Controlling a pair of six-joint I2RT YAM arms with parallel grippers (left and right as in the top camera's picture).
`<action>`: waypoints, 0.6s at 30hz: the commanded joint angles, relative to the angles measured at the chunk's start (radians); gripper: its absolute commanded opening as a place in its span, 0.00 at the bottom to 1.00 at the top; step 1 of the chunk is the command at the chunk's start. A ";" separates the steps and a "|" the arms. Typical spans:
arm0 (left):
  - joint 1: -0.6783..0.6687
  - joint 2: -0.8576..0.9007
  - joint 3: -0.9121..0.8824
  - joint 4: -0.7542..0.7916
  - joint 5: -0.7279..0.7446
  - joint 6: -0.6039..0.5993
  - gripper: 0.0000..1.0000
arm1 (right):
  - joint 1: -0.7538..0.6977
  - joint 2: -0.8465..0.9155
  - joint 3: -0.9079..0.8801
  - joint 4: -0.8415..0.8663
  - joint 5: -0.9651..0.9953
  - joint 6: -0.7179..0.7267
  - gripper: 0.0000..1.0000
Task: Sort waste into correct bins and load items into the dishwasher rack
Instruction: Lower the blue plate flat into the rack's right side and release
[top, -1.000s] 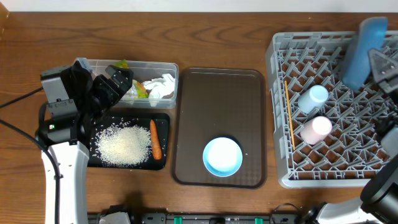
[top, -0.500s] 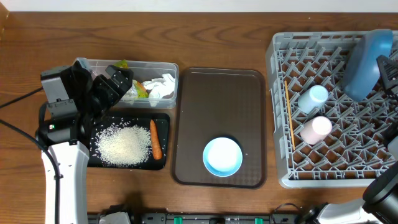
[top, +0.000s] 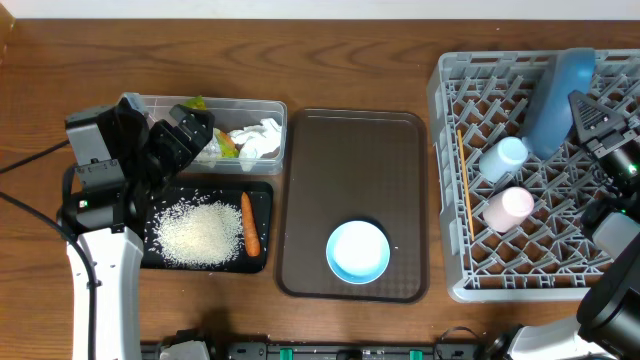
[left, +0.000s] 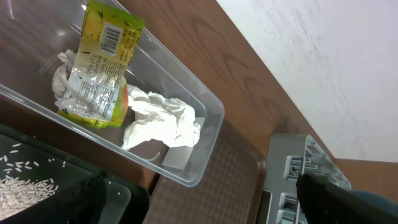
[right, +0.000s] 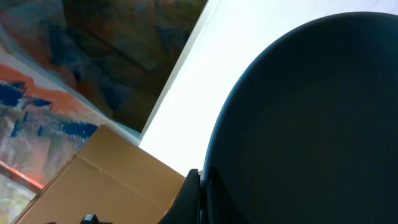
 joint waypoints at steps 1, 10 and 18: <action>0.003 0.001 0.006 0.001 -0.013 0.021 1.00 | -0.020 -0.003 -0.002 0.010 0.006 -0.041 0.01; 0.003 0.001 0.006 0.001 -0.012 0.021 1.00 | -0.114 -0.003 -0.002 0.010 -0.109 -0.029 0.01; 0.003 0.001 0.006 0.001 -0.013 0.021 1.00 | -0.201 -0.003 -0.002 0.010 -0.162 0.079 0.08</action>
